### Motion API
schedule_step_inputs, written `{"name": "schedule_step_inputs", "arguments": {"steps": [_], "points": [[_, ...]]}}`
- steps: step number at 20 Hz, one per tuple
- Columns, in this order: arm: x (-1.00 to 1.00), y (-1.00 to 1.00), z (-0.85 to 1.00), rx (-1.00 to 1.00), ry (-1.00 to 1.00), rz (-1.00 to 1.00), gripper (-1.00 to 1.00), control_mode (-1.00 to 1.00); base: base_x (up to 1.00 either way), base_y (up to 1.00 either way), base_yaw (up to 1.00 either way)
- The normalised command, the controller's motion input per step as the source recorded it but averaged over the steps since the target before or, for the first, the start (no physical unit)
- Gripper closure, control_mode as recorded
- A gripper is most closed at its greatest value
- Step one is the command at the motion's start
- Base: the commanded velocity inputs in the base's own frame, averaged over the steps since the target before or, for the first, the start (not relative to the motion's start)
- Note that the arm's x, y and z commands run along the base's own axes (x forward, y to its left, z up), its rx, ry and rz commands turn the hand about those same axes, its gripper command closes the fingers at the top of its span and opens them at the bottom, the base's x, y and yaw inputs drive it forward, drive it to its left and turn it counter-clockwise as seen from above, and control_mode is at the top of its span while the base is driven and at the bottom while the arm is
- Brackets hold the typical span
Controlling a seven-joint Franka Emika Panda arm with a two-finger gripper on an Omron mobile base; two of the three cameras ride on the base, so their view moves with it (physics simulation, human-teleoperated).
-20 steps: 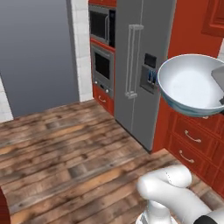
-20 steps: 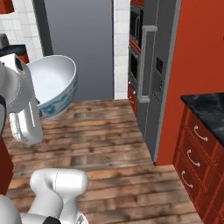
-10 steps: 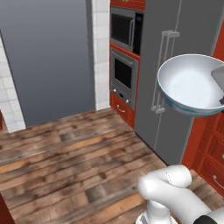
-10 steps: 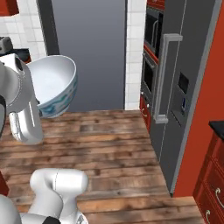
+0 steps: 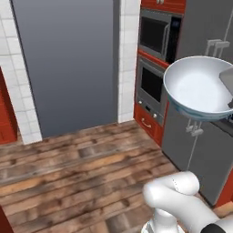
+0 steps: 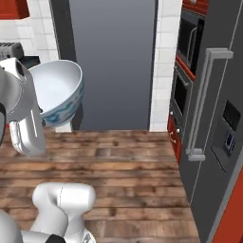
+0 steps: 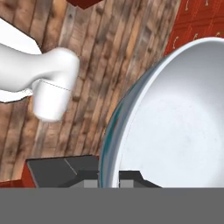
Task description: Move the bowls from the cabinet to the plates on the dining table.
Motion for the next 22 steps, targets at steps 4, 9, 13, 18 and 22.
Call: {"name": "schedule_step_inputs", "arguments": {"steps": [4,9,13,18,22], "points": [[0.00,0.00,0.00,0.00,0.00,0.00,1.00,1.00,0.62,0.11,0.29],[0.00,0.00,0.00,0.00,0.00,0.00,1.00,1.00,0.54,0.05,0.34],[0.00,0.00,0.00,0.00,0.00,0.00,1.00,1.00,0.59,0.01,0.34],[0.00,0.00,0.00,0.00,0.00,0.00,1.00,1.00,0.68,0.00,0.31],[0.00,0.00,0.00,0.00,0.00,0.00,1.00,1.00,0.78,0.00,0.29]]}}
